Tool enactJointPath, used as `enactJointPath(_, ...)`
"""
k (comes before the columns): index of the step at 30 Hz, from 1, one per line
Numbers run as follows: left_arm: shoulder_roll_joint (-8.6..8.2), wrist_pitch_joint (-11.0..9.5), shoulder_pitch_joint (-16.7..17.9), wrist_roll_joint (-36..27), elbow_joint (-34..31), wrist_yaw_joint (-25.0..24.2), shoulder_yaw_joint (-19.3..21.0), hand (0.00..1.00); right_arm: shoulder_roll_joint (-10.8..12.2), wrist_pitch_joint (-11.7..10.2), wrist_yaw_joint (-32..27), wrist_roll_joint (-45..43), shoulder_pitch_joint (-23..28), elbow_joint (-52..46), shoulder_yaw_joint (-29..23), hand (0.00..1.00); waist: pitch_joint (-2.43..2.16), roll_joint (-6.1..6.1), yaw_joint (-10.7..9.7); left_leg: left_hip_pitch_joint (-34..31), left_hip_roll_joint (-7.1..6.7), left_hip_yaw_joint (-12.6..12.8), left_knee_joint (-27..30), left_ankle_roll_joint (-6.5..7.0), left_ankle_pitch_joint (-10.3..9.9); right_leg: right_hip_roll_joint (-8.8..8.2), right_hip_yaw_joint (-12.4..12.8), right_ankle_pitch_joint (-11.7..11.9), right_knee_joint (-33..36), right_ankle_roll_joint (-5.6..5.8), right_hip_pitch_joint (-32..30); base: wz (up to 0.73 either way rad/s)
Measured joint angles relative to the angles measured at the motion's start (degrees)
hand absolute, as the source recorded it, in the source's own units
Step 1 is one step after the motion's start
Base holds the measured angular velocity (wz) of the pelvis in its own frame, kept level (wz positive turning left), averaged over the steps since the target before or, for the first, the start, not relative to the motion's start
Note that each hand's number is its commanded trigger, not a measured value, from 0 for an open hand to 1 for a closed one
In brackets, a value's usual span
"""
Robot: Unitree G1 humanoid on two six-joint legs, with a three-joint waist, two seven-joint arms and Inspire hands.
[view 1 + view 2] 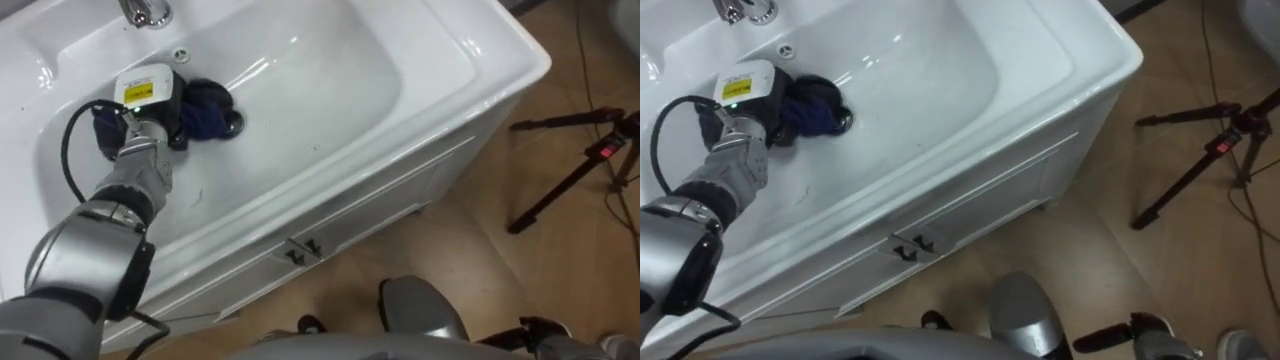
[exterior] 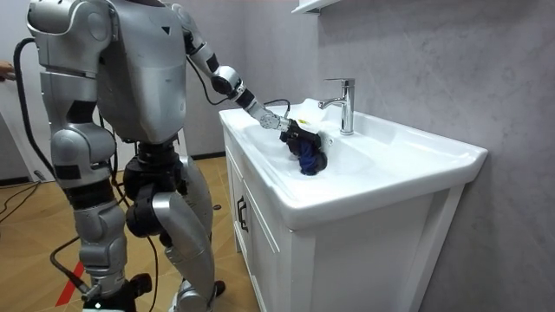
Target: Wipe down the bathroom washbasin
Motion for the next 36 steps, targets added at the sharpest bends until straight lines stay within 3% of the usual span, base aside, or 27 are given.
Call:
enactJointPath(5, 2.2, 0.4, 1.2, 0.3, 0.3, -0.1, 2.3, 1.0, 0.0, 0.6, -1.6, 1.7, 0.4, 0.0, -0.5, 0.0, -0.17, 0.16, 2.8, 0.2, 0.2, 0.1, 0.0, -0.14, 0.1, 0.22, 0.1, 0.2, 0.0, -0.34, 0.1, 0.0)
enactJointPath(10, 2.39, 1.2, 2.8, 0.4, 0.4, -0.5, 4.4, 1.0, 0.2, 1.3, -2.8, 2.3, -0.1, 0.1, -0.8, 0.0, -0.47, 0.19, 4.4, 1.4, 0.19, -0.2, -0.4, -0.23, 0.3, 0.19, -0.4, 0.2, -0.7, -0.34, 1.7, 0.02)
enactJointPath(12, 2.38, 1.3, 3.8, 0.4, 0.2, -0.5, 4.5, 1.0, 0.2, 1.7, -3.1, 2.3, -0.1, 0.2, -0.7, 0.0, -1.16, -0.19, 4.5, 1.6, 0.22, -0.3, -0.5, -0.26, 0.3, 0.23, -0.6, 0.2, -1.0, -0.31, 2.1, 0.02)
enactJointPath(13, 2.38, 1.4, 4.0, 0.4, 0.2, -0.6, 4.5, 1.0, 0.2, 1.7, -3.1, 2.3, -0.1, 0.2, -0.7, 0.0, -1.27, -0.2, 4.6, 1.8, 0.22, -0.3, -0.5, -0.27, 0.3, 0.25, -0.6, 0.2, -1.1, -0.31, 2.2, 0.0)
enactJointPath(22, 2.38, 1.6, 8.7, 0.1, -2.5, -1.0, 5.7, 1.0, 0.2, 1.8, -3.6, 1.9, 0.1, 0.5, -1.0, 0.0, -1.51, -0.17, 4.6, 5.6, 0.43, -0.9, -2.8, -0.75, 0.6, 0.98, -1.0, 0.8, -5.2, 0.09, 6.6, 0.0)
enactJointPath(23, 2.38, 1.6, 9.3, 0.1, -3.0, -1.0, 6.0, 1.0, 0.2, 1.8, -3.8, 1.9, 0.1, 0.5, -1.0, 0.0, -1.71, -0.15, 4.6, 5.9, 0.41, -0.8, -3.1, -0.79, 0.7, 1.02, -0.9, 0.8, -5.4, 0.07, 6.9, 0.0)
enactJointPath(29, 1.82, 1.6, 12.3, 0.2, -6.3, -1.6, 8.8, 1.0, 0.1, 1.6, -3.7, 1.9, 0.1, 0.5, -1.1, 0.0, -1.74, -0.19, 5.5, 8.6, 0.44, -0.3, -5.0, -1.27, 1.0, 1.32, -0.8, 1.3, -6.9, -0.76, 9.2, -0.04)
enactJointPath(36, 1.02, 1.6, 15.1, -0.3, -9.1, -0.6, 8.9, 1.0, -0.1, 0.3, -3.6, 2.1, -0.1, 0.3, -1.0, 0.0, -1.71, -0.22, 6.0, 9.8, 0.38, -0.5, -5.3, -1.29, 1.0, 1.28, -1.2, 0.8, -7.1, -1.1, 10.8, 0.01)
